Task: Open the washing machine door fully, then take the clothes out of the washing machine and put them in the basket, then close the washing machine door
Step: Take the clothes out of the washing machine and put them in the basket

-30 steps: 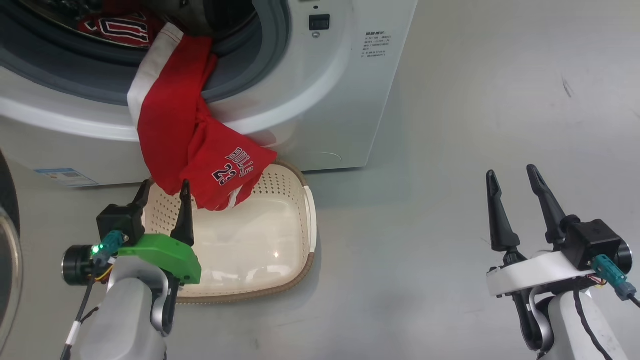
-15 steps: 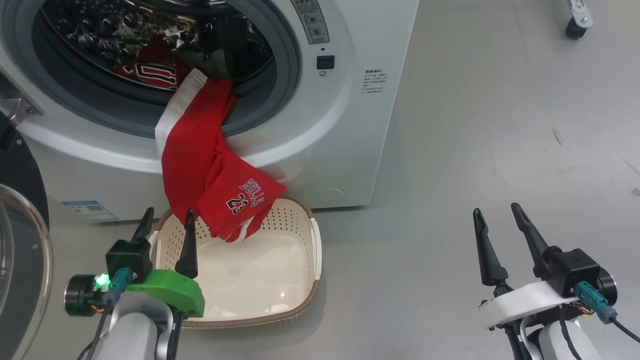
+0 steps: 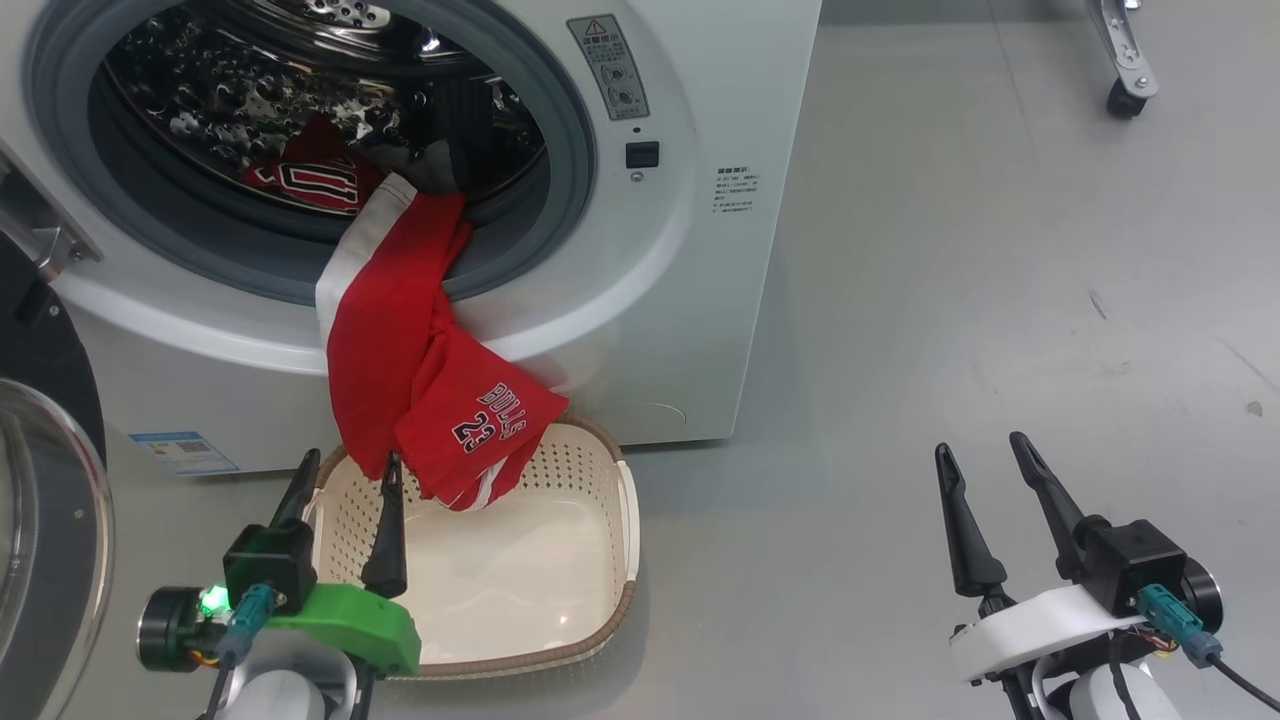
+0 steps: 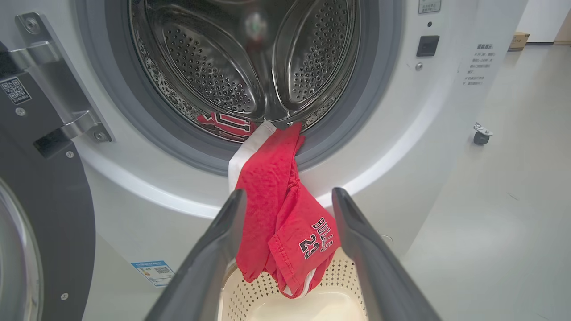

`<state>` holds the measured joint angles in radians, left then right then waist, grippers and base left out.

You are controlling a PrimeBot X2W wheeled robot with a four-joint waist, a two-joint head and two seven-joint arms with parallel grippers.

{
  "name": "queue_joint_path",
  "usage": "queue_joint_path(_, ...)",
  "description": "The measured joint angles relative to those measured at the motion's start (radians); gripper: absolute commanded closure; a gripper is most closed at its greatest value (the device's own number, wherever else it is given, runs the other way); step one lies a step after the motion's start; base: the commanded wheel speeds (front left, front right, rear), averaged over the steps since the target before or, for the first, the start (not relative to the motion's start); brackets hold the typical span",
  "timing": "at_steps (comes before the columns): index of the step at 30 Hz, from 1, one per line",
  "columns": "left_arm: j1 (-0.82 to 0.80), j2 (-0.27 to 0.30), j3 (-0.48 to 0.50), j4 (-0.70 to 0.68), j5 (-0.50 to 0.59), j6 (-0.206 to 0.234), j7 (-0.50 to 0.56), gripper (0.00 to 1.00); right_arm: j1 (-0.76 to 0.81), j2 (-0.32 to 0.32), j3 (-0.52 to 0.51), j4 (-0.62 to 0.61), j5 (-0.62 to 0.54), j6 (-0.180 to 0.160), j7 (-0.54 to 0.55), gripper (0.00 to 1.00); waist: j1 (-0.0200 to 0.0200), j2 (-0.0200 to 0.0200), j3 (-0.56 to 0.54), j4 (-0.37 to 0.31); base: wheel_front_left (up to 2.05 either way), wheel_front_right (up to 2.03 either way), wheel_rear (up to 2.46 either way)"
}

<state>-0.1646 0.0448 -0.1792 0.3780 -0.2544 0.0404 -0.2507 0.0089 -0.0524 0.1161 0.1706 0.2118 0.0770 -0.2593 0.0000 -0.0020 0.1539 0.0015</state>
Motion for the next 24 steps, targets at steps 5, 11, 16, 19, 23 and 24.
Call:
queue_joint_path(5, 0.025, 0.001, -0.001, -0.029, 0.001, 0.008, 0.000, 0.00, 0.000, 0.002, 0.001, -0.002, 0.000, 0.000, 0.000, 0.00, 0.0000, 0.0000, -0.002, 0.001, 0.00, 0.00, 0.00)
queue_joint_path(11, 0.043, 0.002, -0.001, -0.063, 0.001, 0.016, 0.003, 0.00, 0.000, 0.002, 0.003, -0.003, 0.000, -0.002, 0.000, 0.00, 0.0000, 0.0000, 0.000, 0.006, 0.00, 0.00, 0.00)
queue_joint_path(16, 0.055, 0.002, -0.002, -0.081, 0.001, 0.017, 0.013, 0.00, 0.000, 0.002, 0.006, -0.007, 0.000, -0.002, 0.000, 0.00, 0.0000, 0.0000, 0.004, 0.010, 0.00, 0.00, 0.00)
queue_joint_path(19, 0.064, 0.002, -0.004, -0.100, 0.001, 0.017, 0.022, 0.00, 0.000, 0.003, 0.009, -0.012, 0.000, -0.002, 0.000, 0.00, 0.0000, 0.0000, 0.011, 0.014, 0.00, 0.00, 0.00)
queue_joint_path(23, 0.064, 0.003, -0.004, -0.115, 0.001, 0.022, 0.031, 0.00, 0.000, 0.003, 0.014, -0.018, 0.000, -0.002, 0.000, 0.00, 0.0000, 0.0000, 0.024, 0.014, 0.00, 0.00, 0.00)
queue_joint_path(24, 0.064, 0.004, -0.004, -0.118, 0.001, 0.025, 0.037, 0.00, 0.000, 0.003, 0.014, -0.021, 0.000, -0.002, 0.000, 0.00, 0.0000, 0.0000, 0.028, 0.014, 0.00, 0.00, 0.00)
